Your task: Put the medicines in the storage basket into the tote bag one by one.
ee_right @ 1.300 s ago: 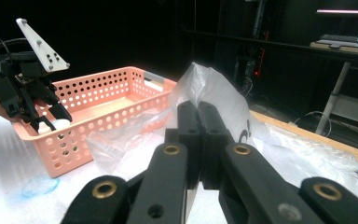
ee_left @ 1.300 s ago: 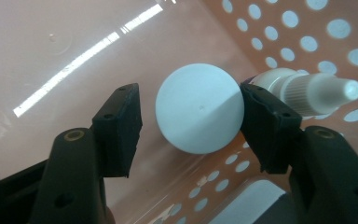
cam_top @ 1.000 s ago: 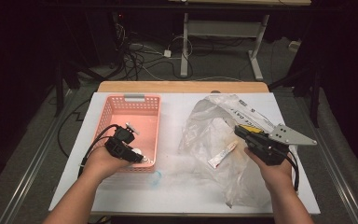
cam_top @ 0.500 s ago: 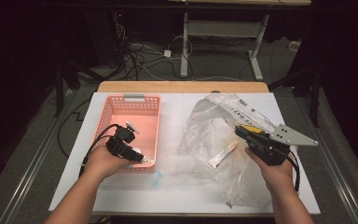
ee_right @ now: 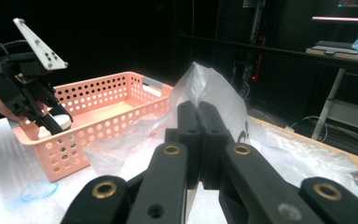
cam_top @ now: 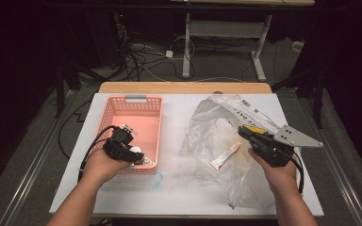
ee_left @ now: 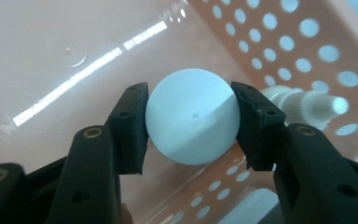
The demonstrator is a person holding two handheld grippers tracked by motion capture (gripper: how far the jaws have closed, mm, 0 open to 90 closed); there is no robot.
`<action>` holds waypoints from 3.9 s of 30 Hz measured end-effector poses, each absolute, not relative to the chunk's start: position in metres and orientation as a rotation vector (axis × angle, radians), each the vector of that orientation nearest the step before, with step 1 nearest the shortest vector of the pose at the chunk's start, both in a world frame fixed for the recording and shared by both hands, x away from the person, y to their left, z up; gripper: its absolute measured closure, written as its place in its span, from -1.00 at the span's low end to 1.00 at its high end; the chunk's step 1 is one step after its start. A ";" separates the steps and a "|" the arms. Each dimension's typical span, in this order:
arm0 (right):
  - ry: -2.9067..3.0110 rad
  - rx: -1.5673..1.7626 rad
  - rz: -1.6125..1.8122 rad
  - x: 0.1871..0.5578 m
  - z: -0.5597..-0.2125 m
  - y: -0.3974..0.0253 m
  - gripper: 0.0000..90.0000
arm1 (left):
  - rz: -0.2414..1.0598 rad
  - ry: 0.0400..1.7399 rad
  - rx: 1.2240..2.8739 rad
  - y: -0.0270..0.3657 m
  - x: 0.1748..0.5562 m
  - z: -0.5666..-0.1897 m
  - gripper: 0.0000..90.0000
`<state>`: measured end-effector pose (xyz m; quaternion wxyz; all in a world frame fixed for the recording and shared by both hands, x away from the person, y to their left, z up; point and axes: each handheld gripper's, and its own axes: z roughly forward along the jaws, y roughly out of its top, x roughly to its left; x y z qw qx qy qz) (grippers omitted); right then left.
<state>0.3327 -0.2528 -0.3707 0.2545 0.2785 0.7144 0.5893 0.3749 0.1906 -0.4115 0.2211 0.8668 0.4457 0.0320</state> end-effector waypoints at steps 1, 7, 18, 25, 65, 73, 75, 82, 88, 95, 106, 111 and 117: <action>1.939 0.758 1.601 0.333 -0.371 -0.253 1.00 | 0.097 1.228 2.371 0.192 0.373 -0.411 0.08; 1.938 0.758 1.600 0.332 -0.371 -0.252 1.00 | 0.169 1.218 2.278 0.196 0.361 -0.413 0.08; 1.948 0.755 1.596 0.332 -0.371 -0.251 1.00 | 0.323 1.196 2.082 0.203 0.337 -0.418 0.08; 1.954 0.754 1.593 0.332 -0.372 -0.250 1.00 | 0.373 1.169 2.034 0.204 0.330 -0.421 0.08; 1.948 0.746 1.588 0.330 -0.372 -0.251 1.00 | 0.376 0.950 1.873 0.170 0.306 -0.393 0.09; 1.950 0.751 1.588 0.331 -0.372 -0.252 1.00 | 0.343 0.887 1.898 0.149 0.300 -0.395 0.09; 1.950 0.752 1.589 0.331 -0.372 -0.252 1.00 | 0.337 0.875 1.910 0.144 0.299 -0.396 0.09; 1.953 0.760 1.593 0.330 -0.373 -0.252 1.00 | 0.309 0.845 1.933 0.130 0.296 -0.402 0.09; 1.951 0.754 1.590 0.331 -0.373 -0.253 1.00 | 0.286 0.816 1.966 0.118 0.294 -0.407 0.09; 1.954 0.756 1.589 0.330 -0.373 -0.252 1.00 | 0.273 0.794 2.005 0.106 0.292 -0.414 0.09; 1.954 0.749 1.584 0.330 -0.373 -0.252 1.00 | 0.286 0.778 2.035 0.089 0.293 -0.417 0.09; 1.955 0.748 1.584 0.331 -0.374 -0.251 1.00 | 0.282 0.730 2.057 0.068 0.295 -0.415 0.09; 1.963 0.752 1.582 0.330 -0.375 -0.251 1.00 | 0.265 0.697 2.057 0.043 0.301 -0.416 0.09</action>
